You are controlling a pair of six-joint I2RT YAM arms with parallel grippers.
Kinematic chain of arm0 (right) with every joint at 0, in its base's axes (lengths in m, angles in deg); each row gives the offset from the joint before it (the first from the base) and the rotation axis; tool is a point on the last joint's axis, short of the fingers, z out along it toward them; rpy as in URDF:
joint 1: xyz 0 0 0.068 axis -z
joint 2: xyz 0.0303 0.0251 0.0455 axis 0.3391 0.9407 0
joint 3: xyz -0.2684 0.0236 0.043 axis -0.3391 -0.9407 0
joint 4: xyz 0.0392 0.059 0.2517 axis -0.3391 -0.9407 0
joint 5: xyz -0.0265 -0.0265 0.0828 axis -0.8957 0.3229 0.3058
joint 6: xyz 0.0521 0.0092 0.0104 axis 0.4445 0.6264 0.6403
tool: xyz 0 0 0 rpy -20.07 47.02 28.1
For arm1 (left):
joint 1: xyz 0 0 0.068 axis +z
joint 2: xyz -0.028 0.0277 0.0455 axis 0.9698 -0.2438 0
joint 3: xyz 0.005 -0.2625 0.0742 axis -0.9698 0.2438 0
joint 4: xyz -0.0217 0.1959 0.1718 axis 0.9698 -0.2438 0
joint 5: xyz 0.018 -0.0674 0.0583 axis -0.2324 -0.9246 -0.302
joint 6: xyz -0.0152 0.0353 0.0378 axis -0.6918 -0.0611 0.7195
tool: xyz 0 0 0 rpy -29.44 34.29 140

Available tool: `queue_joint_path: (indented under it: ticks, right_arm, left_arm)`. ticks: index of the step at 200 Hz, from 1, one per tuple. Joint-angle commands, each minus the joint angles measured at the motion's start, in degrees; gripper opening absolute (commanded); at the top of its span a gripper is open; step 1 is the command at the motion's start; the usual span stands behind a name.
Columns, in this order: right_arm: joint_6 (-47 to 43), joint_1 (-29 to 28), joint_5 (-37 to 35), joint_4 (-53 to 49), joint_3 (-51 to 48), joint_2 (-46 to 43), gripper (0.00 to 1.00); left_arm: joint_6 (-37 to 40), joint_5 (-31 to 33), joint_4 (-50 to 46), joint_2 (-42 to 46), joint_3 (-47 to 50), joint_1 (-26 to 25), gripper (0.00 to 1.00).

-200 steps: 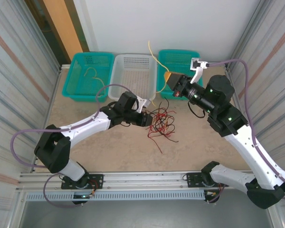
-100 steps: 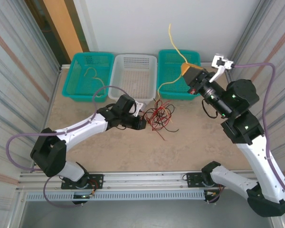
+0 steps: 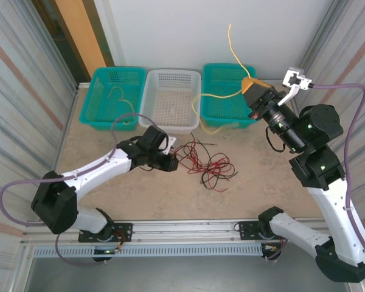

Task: Untangle the cables

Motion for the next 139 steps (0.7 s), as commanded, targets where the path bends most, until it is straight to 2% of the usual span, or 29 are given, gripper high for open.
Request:
queue_joint_path:
  ticks: [1,24,40,63,102,139]
  right_arm:
    - [0.3,0.3,1.4,0.9,-0.6,0.7,0.0]
    - [1.6,0.3,2.0,0.3,-2.4,1.4,0.0]
    - [3.0,0.3,3.4,0.6,-3.8,2.0,0.0]
    - [5.1,0.3,6.0,0.7,-4.9,3.8,0.0]
    - [9.4,-0.6,10.2,3.4,-6.8,8.0,0.0]
    - [11.5,-2.7,12.3,6.9,-8.1,10.1,0.0]
  left_arm:
    - [2.4,2.9,-6.3,4.0,-3.9,0.7,0.45]
    - [4.5,4.9,-10.0,10.5,-7.8,2.0,0.7]
    - [6.1,2.7,-10.8,14.8,-10.5,4.8,0.77]
    - [8.7,0.0,-11.8,18.0,-16.1,7.5,0.82]
    - [12.1,-6.6,-8.8,16.8,-21.8,7.6,0.83]
    - [14.8,-5.0,-7.2,13.4,-22.4,7.6,0.81]
